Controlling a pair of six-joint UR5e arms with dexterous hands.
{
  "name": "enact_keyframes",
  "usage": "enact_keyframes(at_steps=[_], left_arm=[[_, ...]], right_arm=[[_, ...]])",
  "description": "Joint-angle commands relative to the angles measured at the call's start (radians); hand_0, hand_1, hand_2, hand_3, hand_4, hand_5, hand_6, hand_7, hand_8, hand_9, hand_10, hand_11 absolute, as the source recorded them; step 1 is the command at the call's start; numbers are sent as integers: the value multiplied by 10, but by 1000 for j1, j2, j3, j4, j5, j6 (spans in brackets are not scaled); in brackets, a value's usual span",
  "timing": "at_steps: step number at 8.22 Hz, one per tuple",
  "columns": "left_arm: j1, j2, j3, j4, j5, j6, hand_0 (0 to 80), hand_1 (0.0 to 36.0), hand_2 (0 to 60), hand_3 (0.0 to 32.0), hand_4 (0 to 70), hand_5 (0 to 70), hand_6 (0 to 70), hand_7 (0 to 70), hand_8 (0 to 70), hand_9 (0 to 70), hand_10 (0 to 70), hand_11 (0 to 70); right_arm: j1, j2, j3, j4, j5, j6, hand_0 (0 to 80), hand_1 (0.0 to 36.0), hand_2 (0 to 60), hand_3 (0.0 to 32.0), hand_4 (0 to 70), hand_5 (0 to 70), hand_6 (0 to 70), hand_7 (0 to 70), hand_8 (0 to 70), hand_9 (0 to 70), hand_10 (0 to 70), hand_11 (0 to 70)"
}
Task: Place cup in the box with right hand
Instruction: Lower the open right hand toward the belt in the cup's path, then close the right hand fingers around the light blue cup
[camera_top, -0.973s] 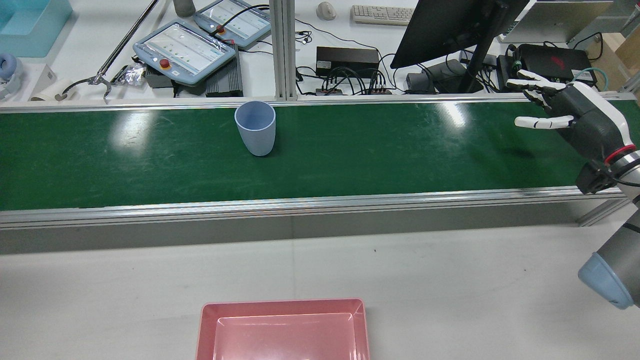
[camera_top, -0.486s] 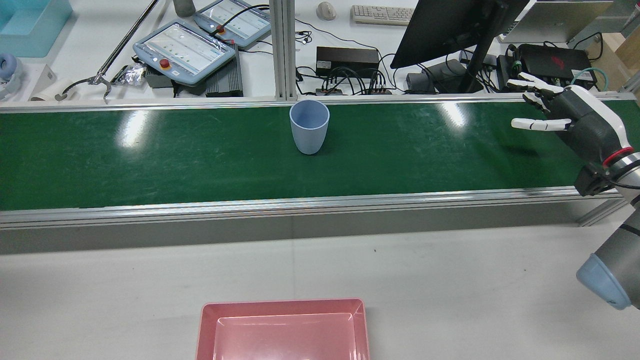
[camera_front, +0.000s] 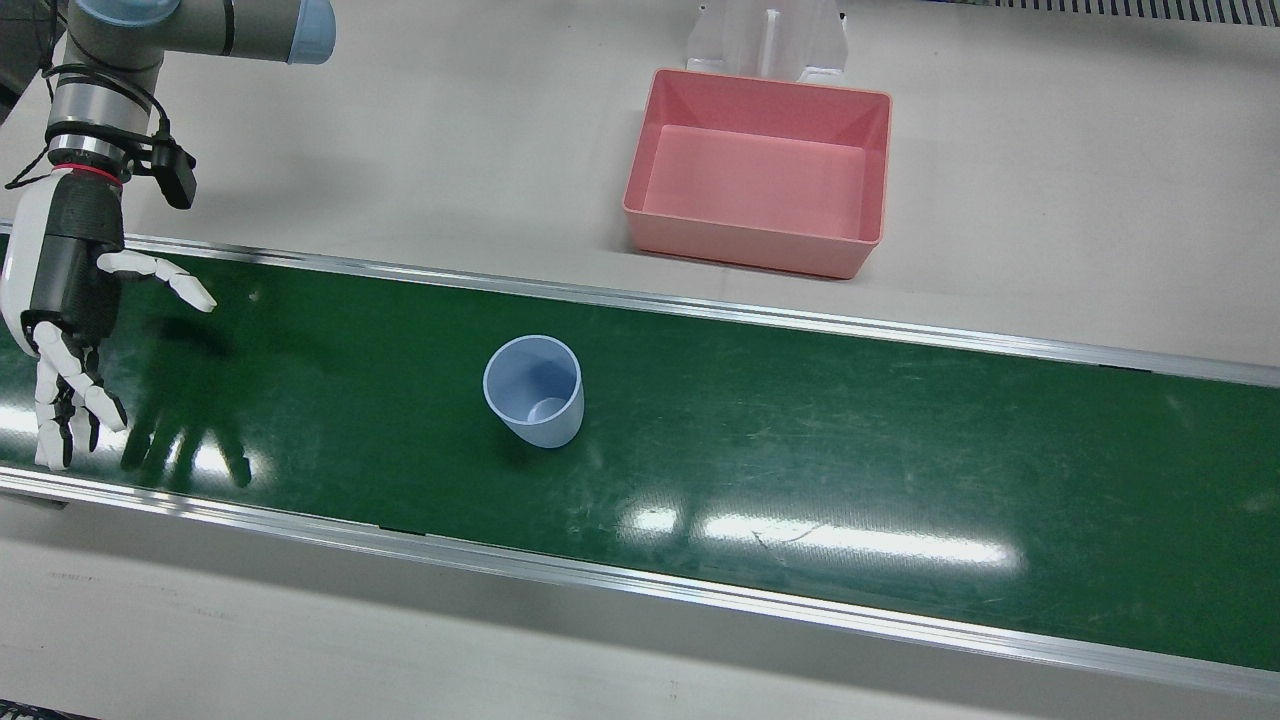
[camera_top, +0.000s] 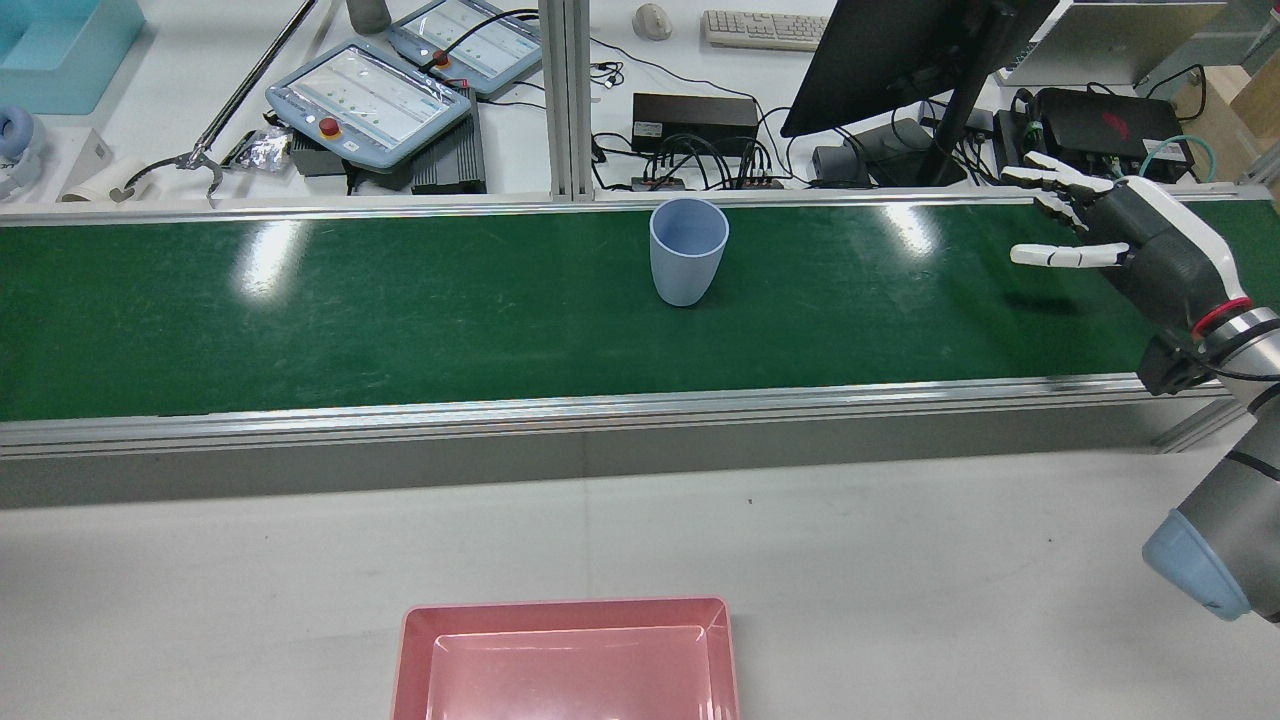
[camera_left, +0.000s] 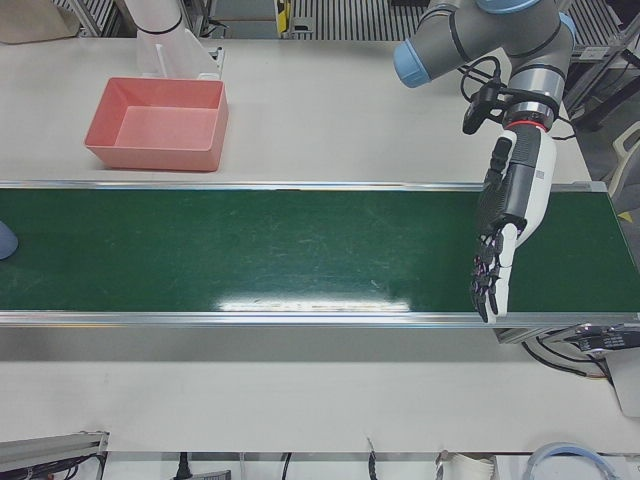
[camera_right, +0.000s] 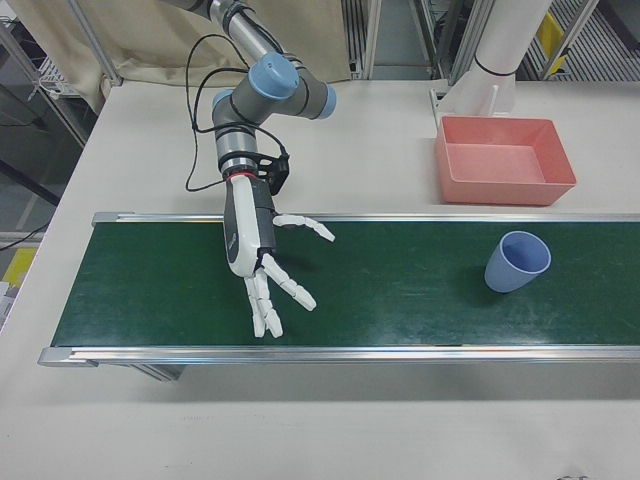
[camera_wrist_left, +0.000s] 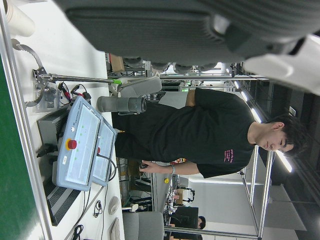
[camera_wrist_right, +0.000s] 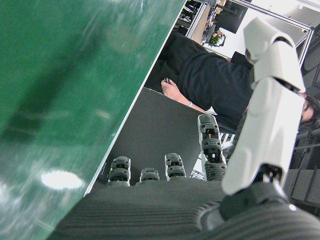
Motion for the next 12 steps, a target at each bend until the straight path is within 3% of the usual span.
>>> enact_keyframes(at_steps=[1,2,3,4,5,7,8,10,11,12], left_arm=[[0,0,-1,-1,1,0,0,0,0,0,0,0,0,0,0,0,0,0],[0,0,-1,-1,1,0,0,0,0,0,0,0,0,0,0,0,0,0],[0,0,-1,-1,1,0,0,0,0,0,0,0,0,0,0,0,0,0],[0,0,-1,-1,1,0,0,0,0,0,0,0,0,0,0,0,0,0],[0,0,-1,-1,-1,0,0,0,0,0,0,0,0,0,0,0,0,0],[2,0,-1,1,1,0,0,0,0,0,0,0,0,0,0,0,0,0],[0,0,-1,-1,-1,0,0,0,0,0,0,0,0,0,0,0,0,0],[0,0,-1,-1,1,0,0,0,0,0,0,0,0,0,0,0,0,0],[0,0,-1,-1,-1,0,0,0,0,0,0,0,0,0,0,0,0,0],[0,0,-1,-1,1,0,0,0,0,0,0,0,0,0,0,0,0,0]], right_arm=[[-15,2,3,0,-1,-10,503,203,236,76,46,63,33,127,7,42,50,94],[-26,2,3,0,-1,-10,497,212,270,76,37,63,33,125,8,43,50,94],[-29,2,3,0,-1,-10,511,186,163,78,60,63,33,129,8,42,49,93],[-29,2,1,0,-1,-12,512,186,163,76,62,63,33,127,8,42,49,93],[-37,2,1,0,0,-12,520,167,95,76,81,63,33,129,9,44,49,94],[-49,5,1,0,0,-19,508,196,200,72,59,63,34,130,9,45,50,95],[-54,7,1,0,0,-22,513,187,166,74,69,63,34,132,9,46,50,95],[-75,25,3,0,0,-25,512,188,172,74,70,63,34,136,10,47,50,94],[-86,28,3,0,0,-27,502,155,127,122,72,58,29,137,18,57,44,84],[-86,30,5,4,12,-25,448,152,305,28,110,49,54,205,23,75,85,139]])
